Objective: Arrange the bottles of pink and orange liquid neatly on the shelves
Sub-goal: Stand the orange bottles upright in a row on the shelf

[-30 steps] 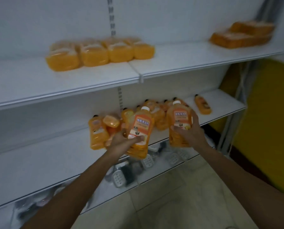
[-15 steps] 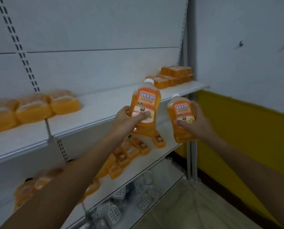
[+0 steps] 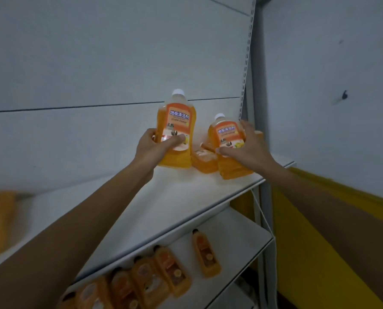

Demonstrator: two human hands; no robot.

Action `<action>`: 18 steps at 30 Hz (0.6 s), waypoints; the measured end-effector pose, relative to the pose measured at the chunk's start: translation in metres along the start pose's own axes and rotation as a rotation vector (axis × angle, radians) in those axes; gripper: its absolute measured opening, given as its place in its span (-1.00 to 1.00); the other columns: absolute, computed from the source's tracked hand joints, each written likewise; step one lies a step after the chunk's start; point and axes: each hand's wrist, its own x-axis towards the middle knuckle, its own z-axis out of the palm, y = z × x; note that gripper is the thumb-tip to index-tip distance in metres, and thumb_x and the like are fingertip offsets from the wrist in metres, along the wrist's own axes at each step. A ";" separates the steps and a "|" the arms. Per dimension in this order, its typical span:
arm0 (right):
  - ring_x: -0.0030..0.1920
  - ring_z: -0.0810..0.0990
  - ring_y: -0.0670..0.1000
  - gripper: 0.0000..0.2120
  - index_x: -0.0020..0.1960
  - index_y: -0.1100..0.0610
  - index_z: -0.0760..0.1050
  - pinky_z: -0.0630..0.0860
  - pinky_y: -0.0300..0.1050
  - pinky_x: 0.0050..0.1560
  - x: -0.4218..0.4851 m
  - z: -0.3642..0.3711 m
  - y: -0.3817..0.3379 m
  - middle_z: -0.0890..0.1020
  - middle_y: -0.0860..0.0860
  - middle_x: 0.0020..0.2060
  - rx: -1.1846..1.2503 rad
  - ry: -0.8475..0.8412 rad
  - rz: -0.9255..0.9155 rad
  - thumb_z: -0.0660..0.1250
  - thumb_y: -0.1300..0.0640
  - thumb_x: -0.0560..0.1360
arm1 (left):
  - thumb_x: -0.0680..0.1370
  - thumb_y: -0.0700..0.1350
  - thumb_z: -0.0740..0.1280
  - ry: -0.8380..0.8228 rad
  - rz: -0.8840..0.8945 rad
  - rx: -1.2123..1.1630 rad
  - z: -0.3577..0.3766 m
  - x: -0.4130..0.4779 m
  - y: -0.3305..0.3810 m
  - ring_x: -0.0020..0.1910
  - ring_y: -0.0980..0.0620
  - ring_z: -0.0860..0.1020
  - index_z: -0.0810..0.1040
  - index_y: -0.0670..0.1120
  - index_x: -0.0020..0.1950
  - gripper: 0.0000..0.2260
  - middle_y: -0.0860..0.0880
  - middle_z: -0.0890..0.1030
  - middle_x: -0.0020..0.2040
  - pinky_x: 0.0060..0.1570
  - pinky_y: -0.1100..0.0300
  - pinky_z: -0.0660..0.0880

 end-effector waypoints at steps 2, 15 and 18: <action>0.24 0.44 0.06 -0.13 0.49 0.01 0.05 0.37 -0.17 -0.01 0.027 0.007 0.008 0.38 0.03 0.32 -0.037 -0.016 0.005 0.49 -0.08 0.36 | 0.39 0.00 0.48 0.009 -0.032 0.000 0.008 0.018 -0.007 0.10 -0.05 0.56 0.42 -0.05 0.27 -0.50 -0.04 0.56 0.18 0.04 0.07 0.49; 0.19 0.44 0.11 -0.19 0.47 -0.09 0.16 0.42 -0.13 -0.03 0.175 0.056 0.046 0.40 0.10 0.27 -0.176 -0.417 -0.159 0.46 -0.18 0.33 | 0.37 -0.01 0.49 0.296 -0.109 0.175 0.056 0.076 -0.026 0.01 -0.03 0.55 0.43 -0.08 0.30 -0.45 -0.03 0.55 0.11 -0.05 0.10 0.47; 0.17 0.47 0.10 -0.24 0.44 -0.03 0.22 0.49 -0.07 0.04 0.181 0.062 0.046 0.45 0.07 0.25 -0.192 -0.455 -0.224 0.42 -0.21 0.35 | 0.36 0.01 0.49 0.354 -0.154 0.130 0.071 0.077 -0.032 0.06 -0.07 0.58 0.43 -0.09 0.31 -0.43 -0.07 0.58 0.16 -0.01 0.06 0.52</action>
